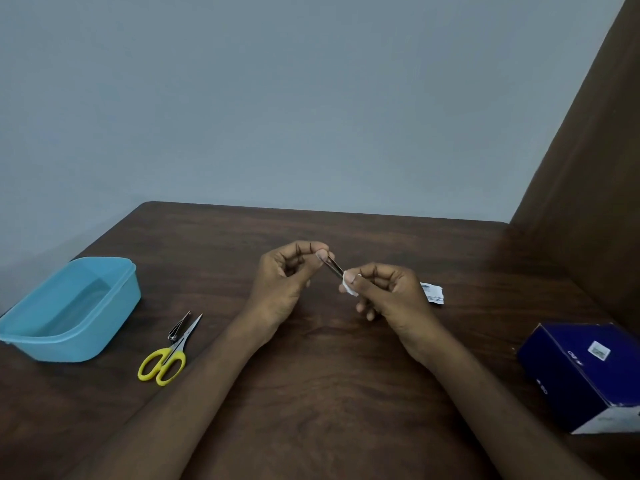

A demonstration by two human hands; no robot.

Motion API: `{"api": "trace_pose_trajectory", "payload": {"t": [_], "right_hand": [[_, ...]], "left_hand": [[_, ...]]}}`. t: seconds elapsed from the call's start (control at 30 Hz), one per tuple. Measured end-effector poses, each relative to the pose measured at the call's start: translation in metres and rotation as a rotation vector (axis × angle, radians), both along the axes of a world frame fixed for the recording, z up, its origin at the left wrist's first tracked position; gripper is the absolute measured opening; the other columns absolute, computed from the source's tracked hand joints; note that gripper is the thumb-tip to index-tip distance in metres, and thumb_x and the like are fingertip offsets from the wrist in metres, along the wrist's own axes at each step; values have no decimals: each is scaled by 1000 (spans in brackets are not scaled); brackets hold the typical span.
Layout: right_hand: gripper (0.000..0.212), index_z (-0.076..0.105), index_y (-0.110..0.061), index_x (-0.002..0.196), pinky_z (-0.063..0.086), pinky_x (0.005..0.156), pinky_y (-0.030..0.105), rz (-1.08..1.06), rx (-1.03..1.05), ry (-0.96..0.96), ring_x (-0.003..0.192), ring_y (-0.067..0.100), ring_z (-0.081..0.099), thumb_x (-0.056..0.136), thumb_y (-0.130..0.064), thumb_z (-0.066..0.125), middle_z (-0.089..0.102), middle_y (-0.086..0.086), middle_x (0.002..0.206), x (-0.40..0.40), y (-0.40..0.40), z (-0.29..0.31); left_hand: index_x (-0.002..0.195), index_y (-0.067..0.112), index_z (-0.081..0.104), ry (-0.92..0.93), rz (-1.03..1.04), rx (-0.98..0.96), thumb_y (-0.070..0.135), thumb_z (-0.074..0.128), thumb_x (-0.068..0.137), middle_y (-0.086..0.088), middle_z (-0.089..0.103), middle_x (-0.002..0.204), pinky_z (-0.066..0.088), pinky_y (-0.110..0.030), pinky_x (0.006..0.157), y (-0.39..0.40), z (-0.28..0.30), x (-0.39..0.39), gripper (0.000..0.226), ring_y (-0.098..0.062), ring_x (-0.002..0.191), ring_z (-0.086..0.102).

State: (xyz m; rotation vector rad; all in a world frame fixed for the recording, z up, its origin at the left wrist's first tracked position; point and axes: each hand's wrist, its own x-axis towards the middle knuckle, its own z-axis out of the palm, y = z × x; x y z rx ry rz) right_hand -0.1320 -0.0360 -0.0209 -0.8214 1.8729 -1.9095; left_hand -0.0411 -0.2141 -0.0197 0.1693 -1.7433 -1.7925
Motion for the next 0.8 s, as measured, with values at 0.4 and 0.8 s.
{"api": "trace_pose_trajectory", "payload": {"t": [0.4,0.8], "right_hand": [[12,77,-8,93,46,50,26,-51,-22,83,54,12,59,101,-16,72,82,11,89,2,-3,-2],[10,73,1,103,59,64,22,-326,-196,-100,65,10,69,102,-6,67,83,9,88,-7,-10,-9]], "left_hand": [[112,14,81,-56,-27,-202,18,73,99,0,84,103,53,-24,67,3,-1,3,16,-18,85,68],[104,38,83,-294,-121,-569,43,78,96,20,82,95,64,-48,84,7,-11,3,11,-6,86,78]]}}
